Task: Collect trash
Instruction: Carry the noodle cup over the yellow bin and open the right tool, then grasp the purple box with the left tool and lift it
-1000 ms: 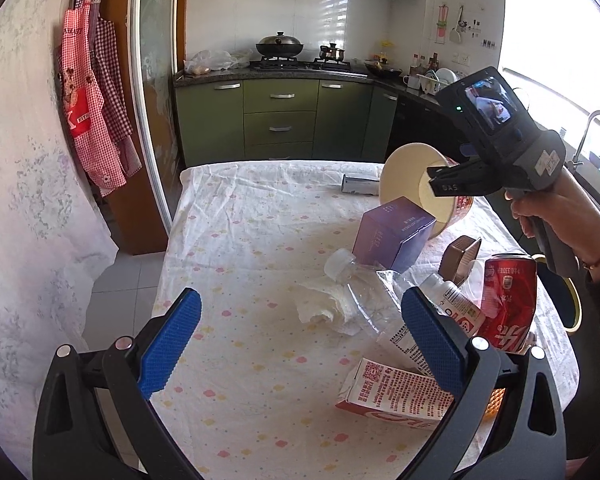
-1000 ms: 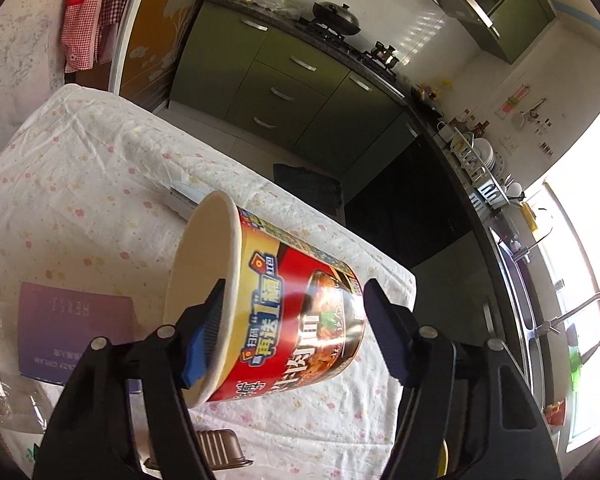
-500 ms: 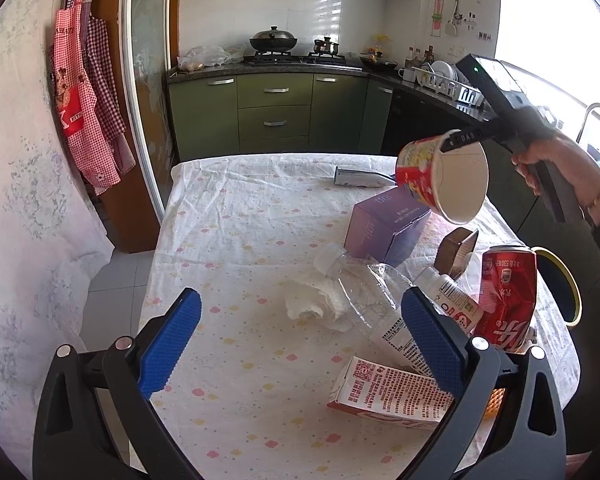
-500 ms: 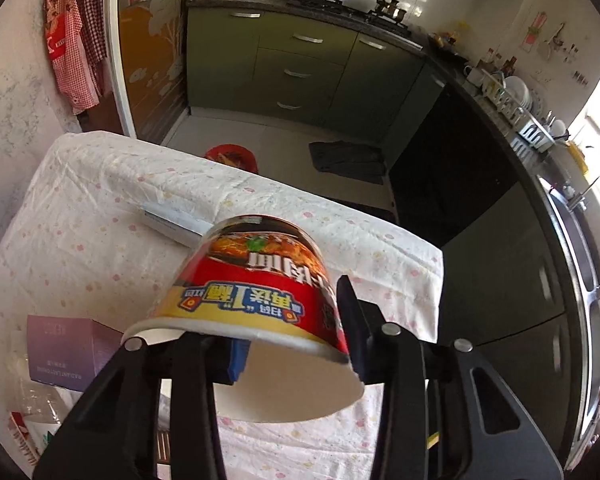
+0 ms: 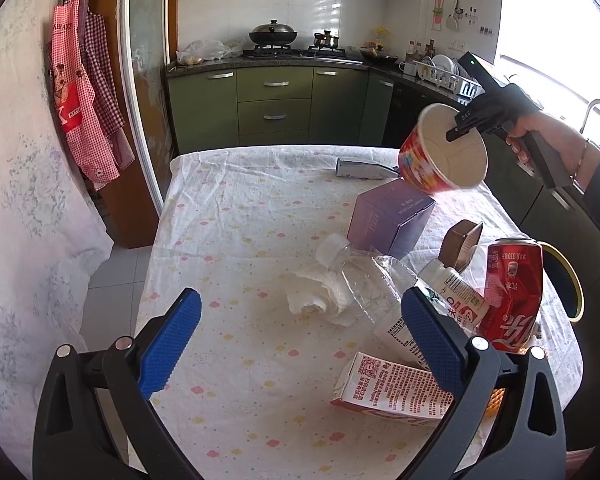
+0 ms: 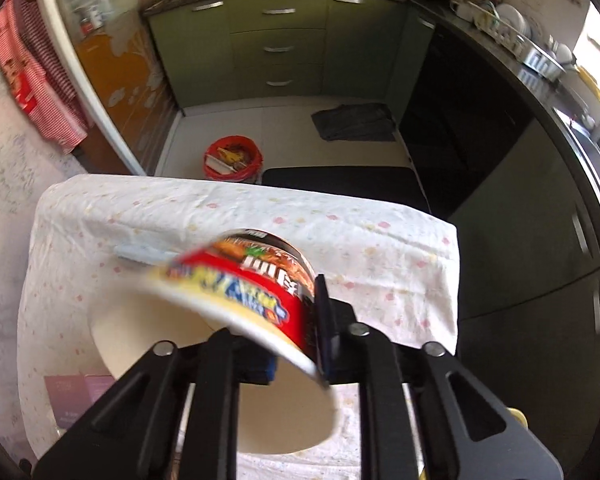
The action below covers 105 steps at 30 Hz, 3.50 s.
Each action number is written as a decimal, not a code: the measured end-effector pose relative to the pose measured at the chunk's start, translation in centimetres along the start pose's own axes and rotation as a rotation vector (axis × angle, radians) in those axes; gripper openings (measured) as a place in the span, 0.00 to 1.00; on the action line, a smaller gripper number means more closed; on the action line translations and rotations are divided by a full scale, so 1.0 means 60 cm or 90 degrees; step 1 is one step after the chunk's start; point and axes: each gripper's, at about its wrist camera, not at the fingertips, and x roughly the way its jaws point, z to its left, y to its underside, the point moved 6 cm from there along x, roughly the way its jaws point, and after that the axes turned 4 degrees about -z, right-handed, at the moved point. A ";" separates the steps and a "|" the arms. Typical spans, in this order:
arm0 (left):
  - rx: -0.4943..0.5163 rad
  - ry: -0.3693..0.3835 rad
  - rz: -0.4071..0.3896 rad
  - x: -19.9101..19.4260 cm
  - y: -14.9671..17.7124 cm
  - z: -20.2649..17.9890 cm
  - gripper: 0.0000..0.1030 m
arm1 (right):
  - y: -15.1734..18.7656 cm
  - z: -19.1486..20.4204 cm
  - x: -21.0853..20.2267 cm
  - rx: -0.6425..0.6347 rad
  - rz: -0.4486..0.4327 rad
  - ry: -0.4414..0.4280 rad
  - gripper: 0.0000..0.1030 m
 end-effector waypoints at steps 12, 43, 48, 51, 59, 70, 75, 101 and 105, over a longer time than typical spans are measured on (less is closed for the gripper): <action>0.002 0.003 0.001 0.001 0.000 -0.003 0.96 | 0.041 -0.094 -0.005 0.122 0.021 -0.076 0.04; 0.088 0.091 -0.023 -0.039 -0.015 -0.154 0.96 | 0.477 -0.541 -0.049 0.353 0.129 0.023 0.05; 0.100 0.090 -0.018 -0.035 -0.016 -0.167 0.96 | 0.483 -0.546 -0.010 0.336 0.156 0.037 0.07; 0.105 0.093 -0.014 -0.030 -0.016 -0.174 0.96 | 0.475 -0.545 0.000 0.343 0.155 0.041 0.23; 0.116 0.103 -0.003 -0.015 -0.010 -0.180 0.96 | 0.468 -0.530 -0.021 0.333 0.123 0.027 0.23; 0.183 0.150 0.041 0.059 -0.077 -0.157 0.96 | 0.440 -0.433 -0.068 0.255 0.066 -0.066 0.27; 0.221 0.161 0.093 0.140 -0.104 -0.147 0.96 | 0.432 -0.391 -0.064 0.227 0.064 -0.084 0.32; 0.298 0.203 0.089 0.183 -0.112 -0.167 0.54 | 0.446 -0.320 -0.071 0.195 0.057 -0.127 0.33; 0.303 0.208 0.064 0.145 -0.126 -0.178 0.53 | 0.452 -0.308 -0.076 0.188 0.053 -0.137 0.33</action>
